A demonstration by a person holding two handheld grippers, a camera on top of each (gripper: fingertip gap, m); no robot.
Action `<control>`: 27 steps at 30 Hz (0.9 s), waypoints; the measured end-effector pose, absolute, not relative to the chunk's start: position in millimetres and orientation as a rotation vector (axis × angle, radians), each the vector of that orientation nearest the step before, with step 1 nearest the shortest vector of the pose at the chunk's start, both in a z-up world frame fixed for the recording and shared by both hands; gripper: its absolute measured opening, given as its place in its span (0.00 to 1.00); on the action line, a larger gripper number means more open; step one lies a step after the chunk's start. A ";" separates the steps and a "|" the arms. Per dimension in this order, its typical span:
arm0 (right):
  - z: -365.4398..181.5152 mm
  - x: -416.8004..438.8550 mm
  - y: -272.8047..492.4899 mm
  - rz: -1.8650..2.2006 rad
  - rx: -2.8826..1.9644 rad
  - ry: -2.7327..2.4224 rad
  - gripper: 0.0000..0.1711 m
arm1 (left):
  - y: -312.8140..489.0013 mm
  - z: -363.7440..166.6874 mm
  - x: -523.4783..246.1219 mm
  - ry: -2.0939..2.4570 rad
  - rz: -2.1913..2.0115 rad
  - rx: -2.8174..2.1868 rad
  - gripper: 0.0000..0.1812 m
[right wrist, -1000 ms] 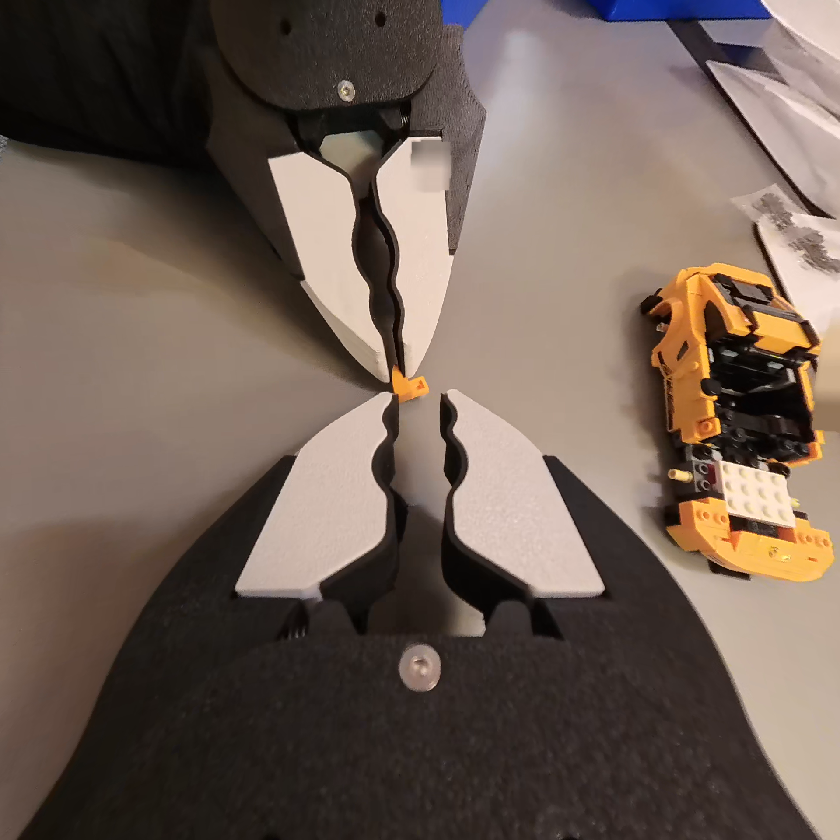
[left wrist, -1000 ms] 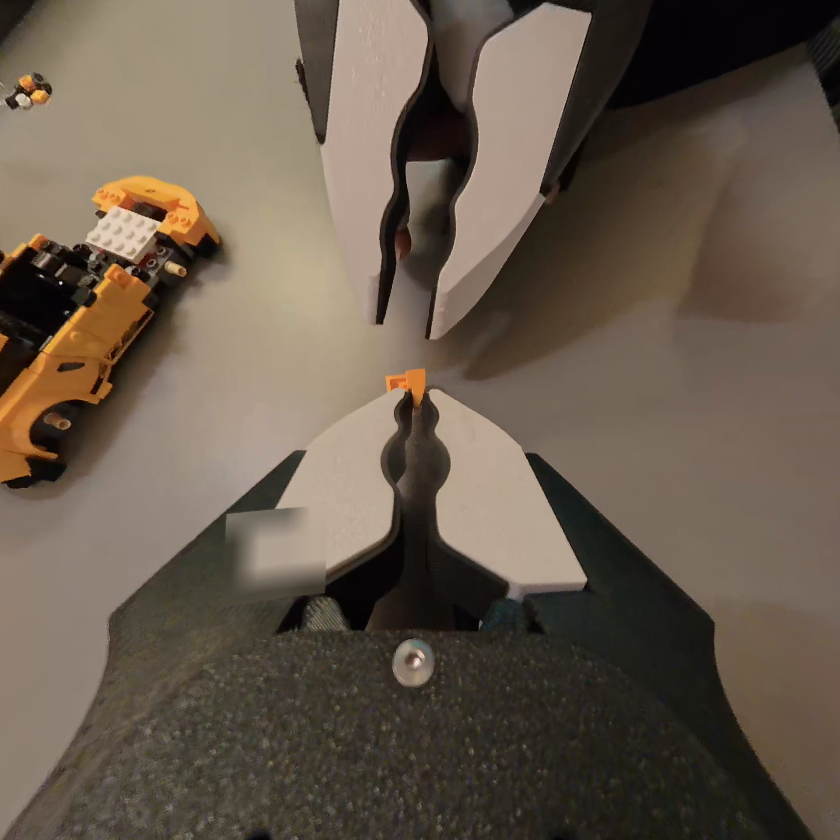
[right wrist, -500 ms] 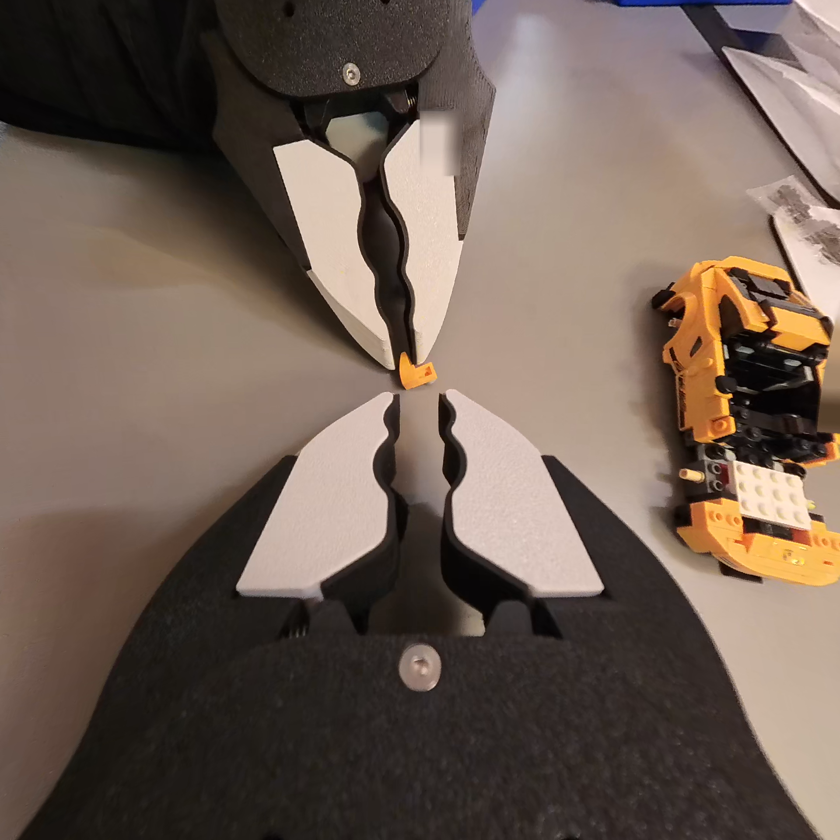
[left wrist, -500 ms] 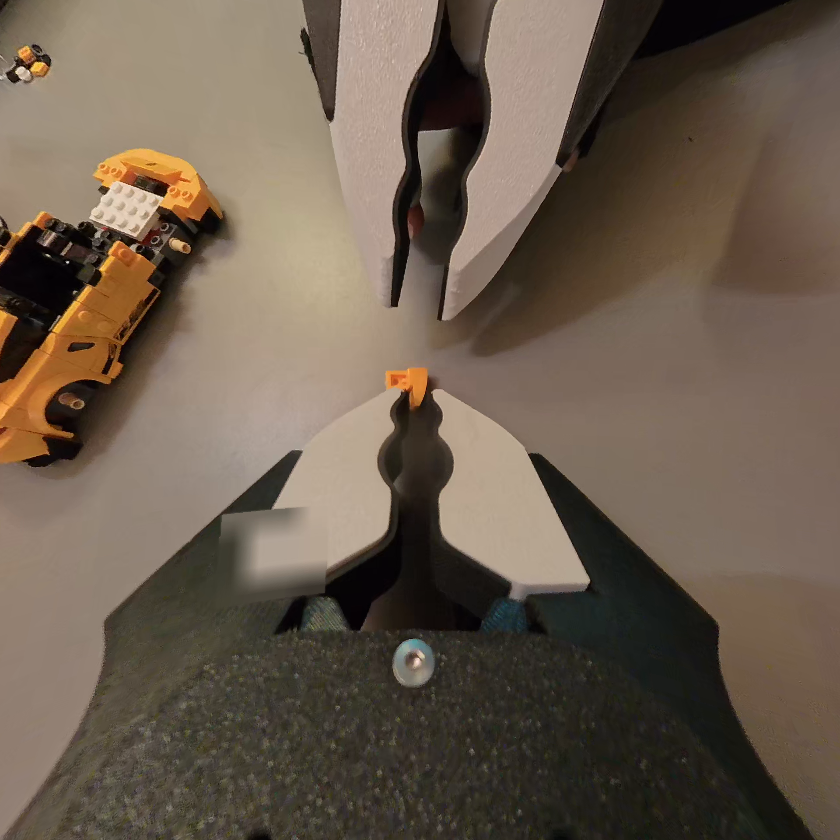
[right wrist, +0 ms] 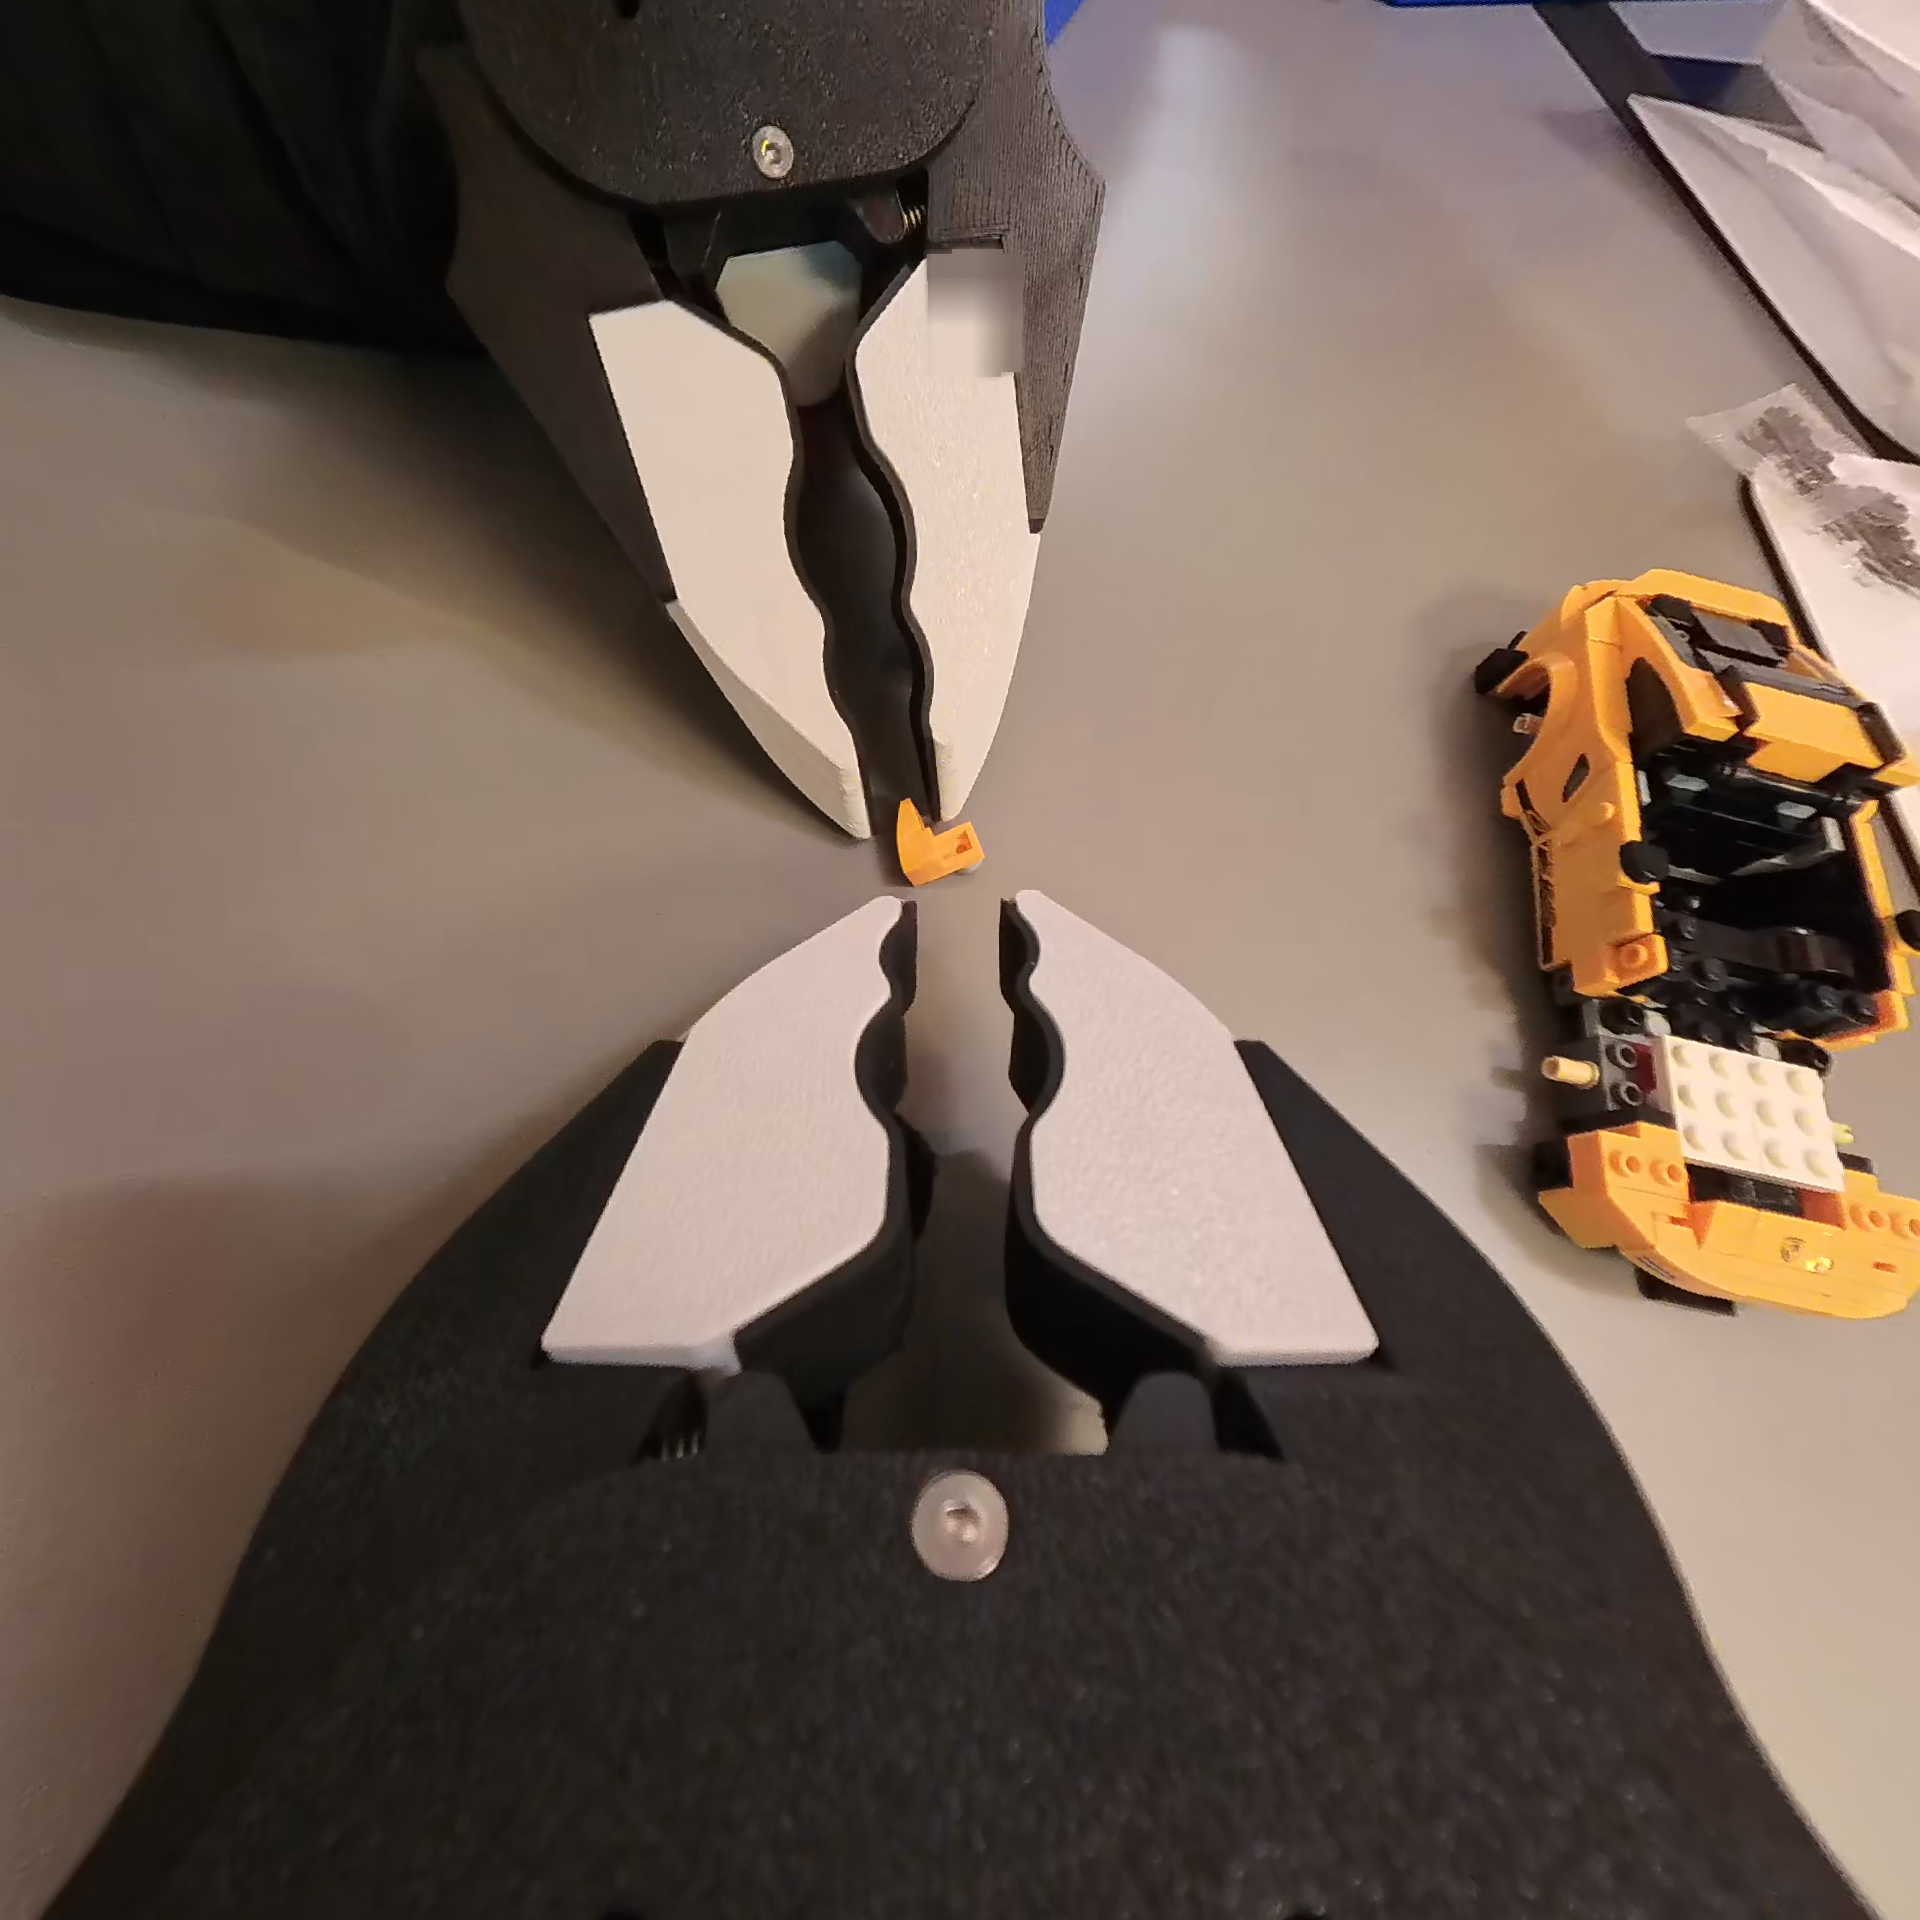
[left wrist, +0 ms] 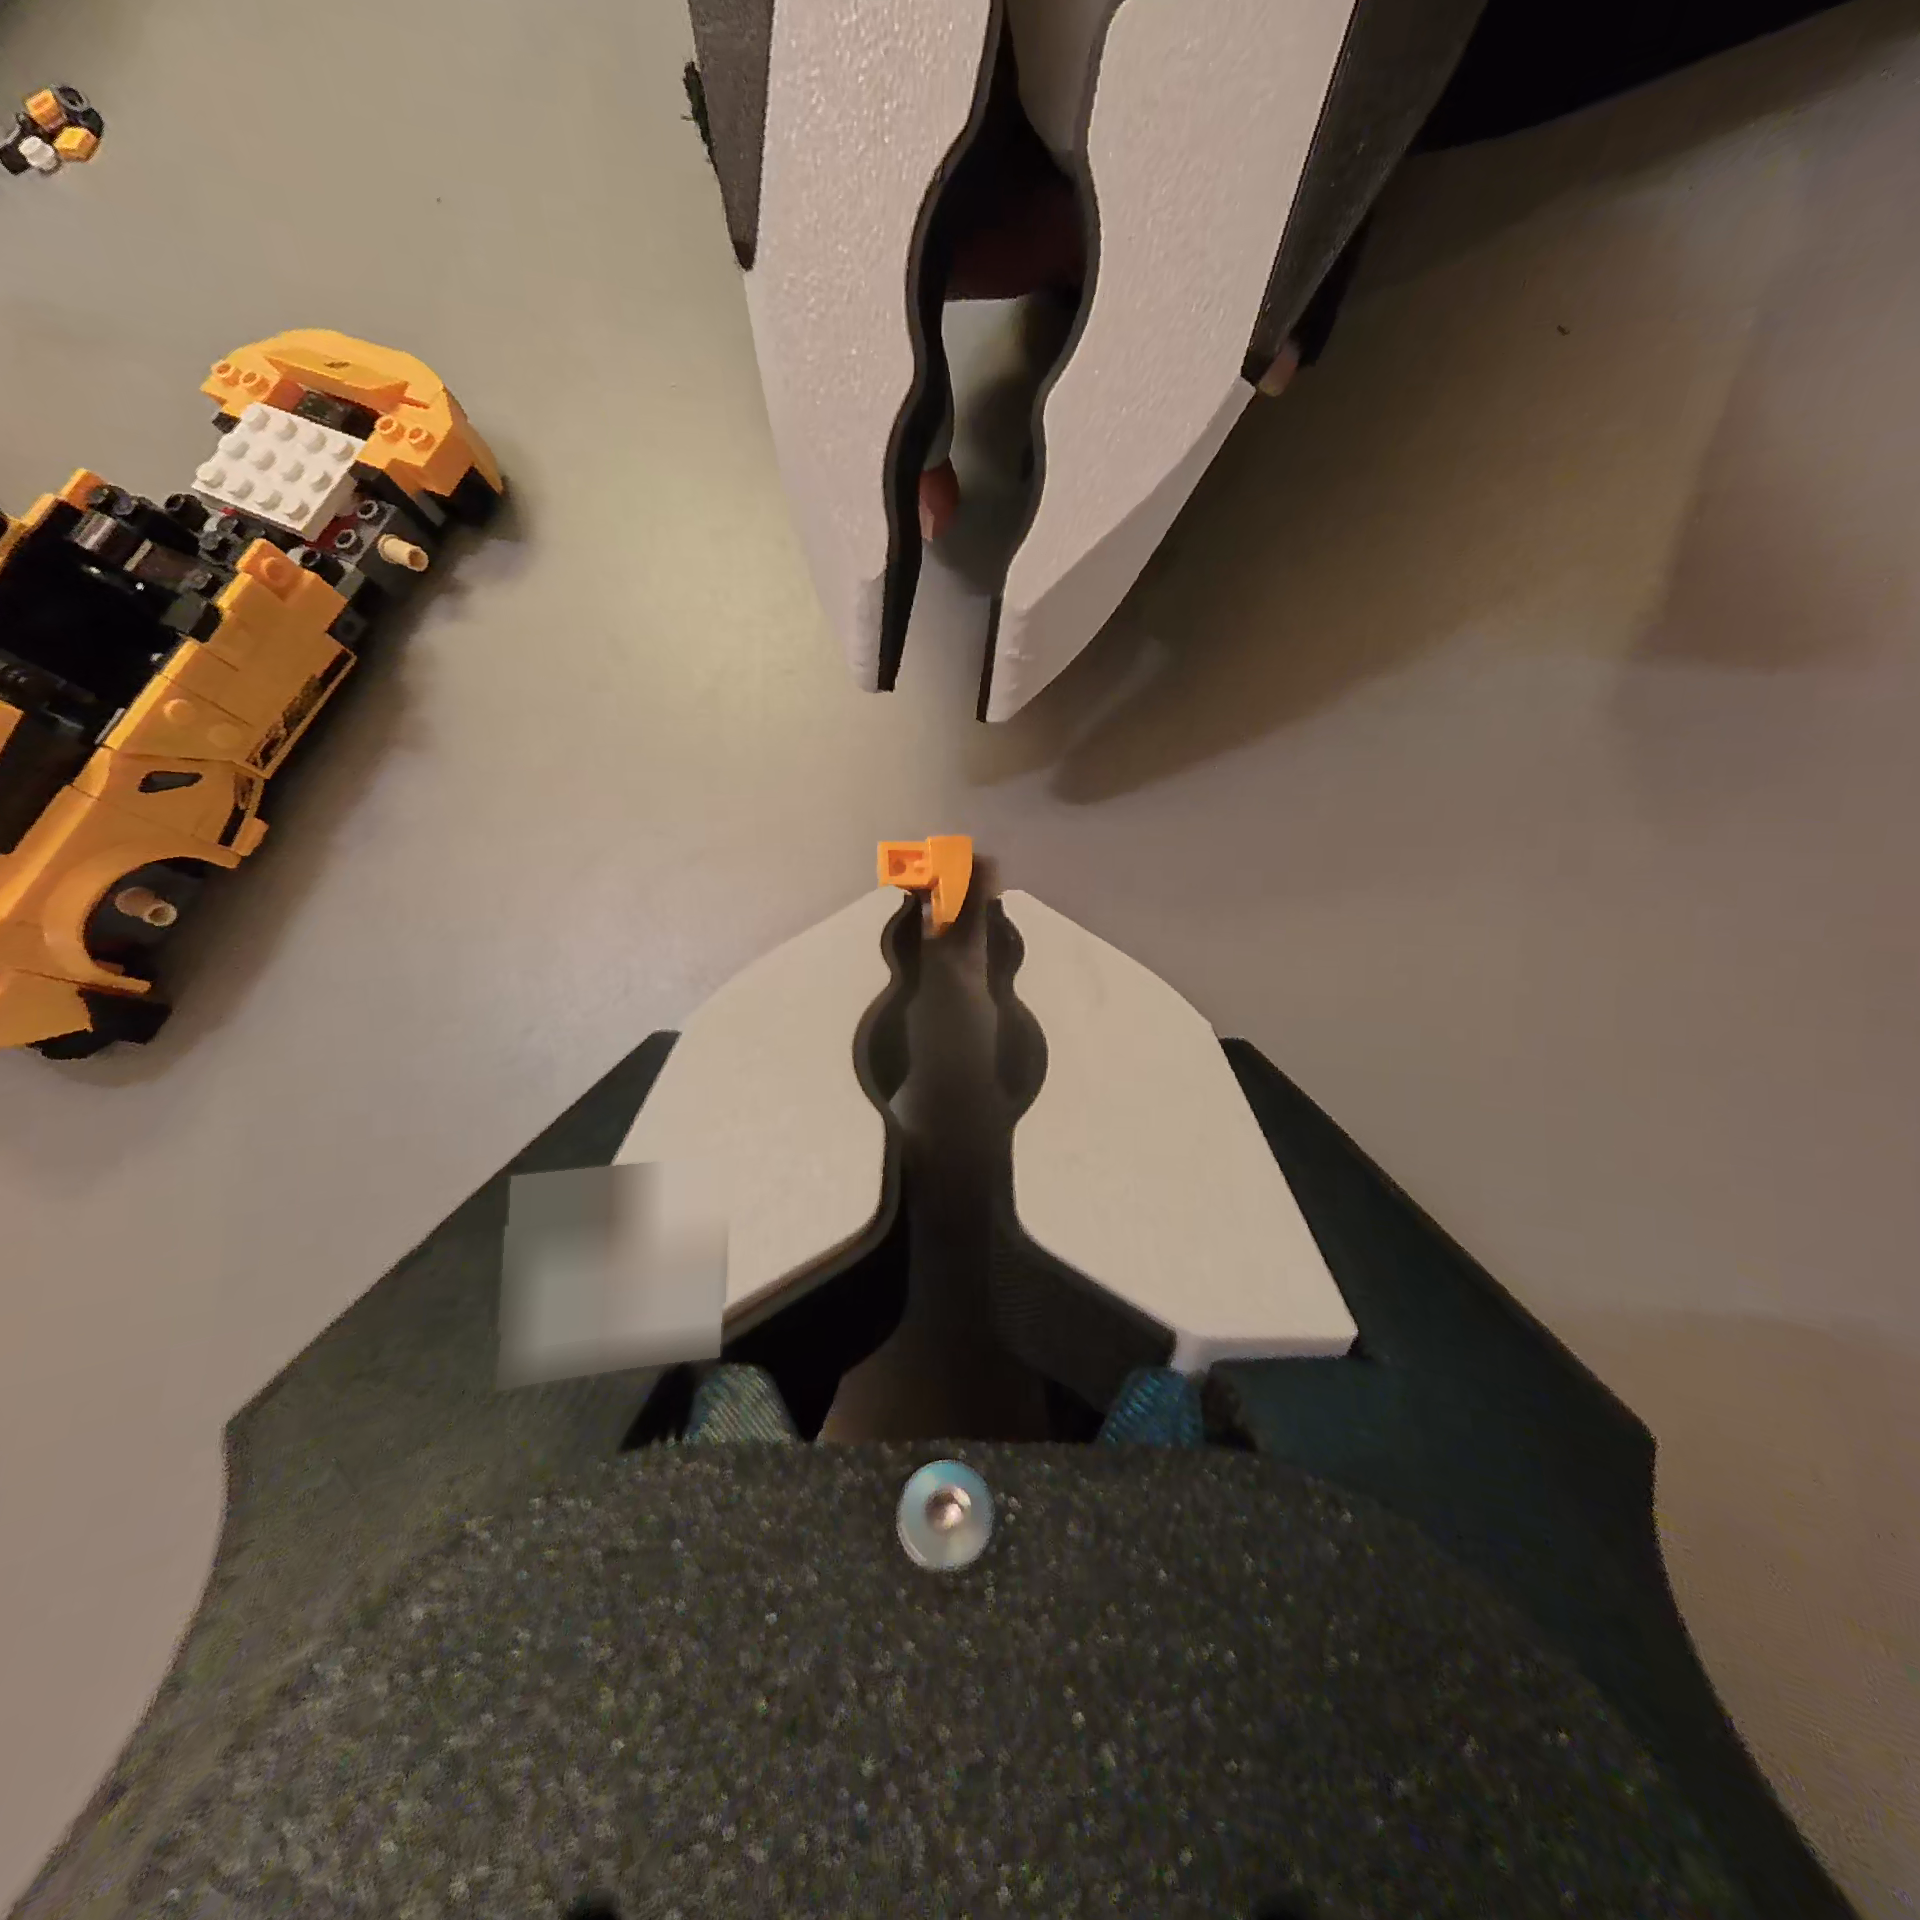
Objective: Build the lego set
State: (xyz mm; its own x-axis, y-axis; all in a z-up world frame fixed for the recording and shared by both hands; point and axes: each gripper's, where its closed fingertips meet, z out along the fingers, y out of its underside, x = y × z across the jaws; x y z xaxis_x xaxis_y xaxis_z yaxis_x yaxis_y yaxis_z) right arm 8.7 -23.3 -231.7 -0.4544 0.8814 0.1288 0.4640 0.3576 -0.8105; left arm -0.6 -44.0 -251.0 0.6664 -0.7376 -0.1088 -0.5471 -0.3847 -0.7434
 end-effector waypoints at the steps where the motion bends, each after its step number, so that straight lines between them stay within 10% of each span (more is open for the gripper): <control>1: -231.3 8.8 -23.3 0.970 -1.164 -2.060 0.09 | -43.8 -250.2 -0.2 0.981 -0.322 -2.084 0.06; 27: -215.5 7.1 -4.5 1.000 -1.224 -1.916 0.11 | -44.5 -240.1 -6.2 0.908 -0.360 -2.083 0.10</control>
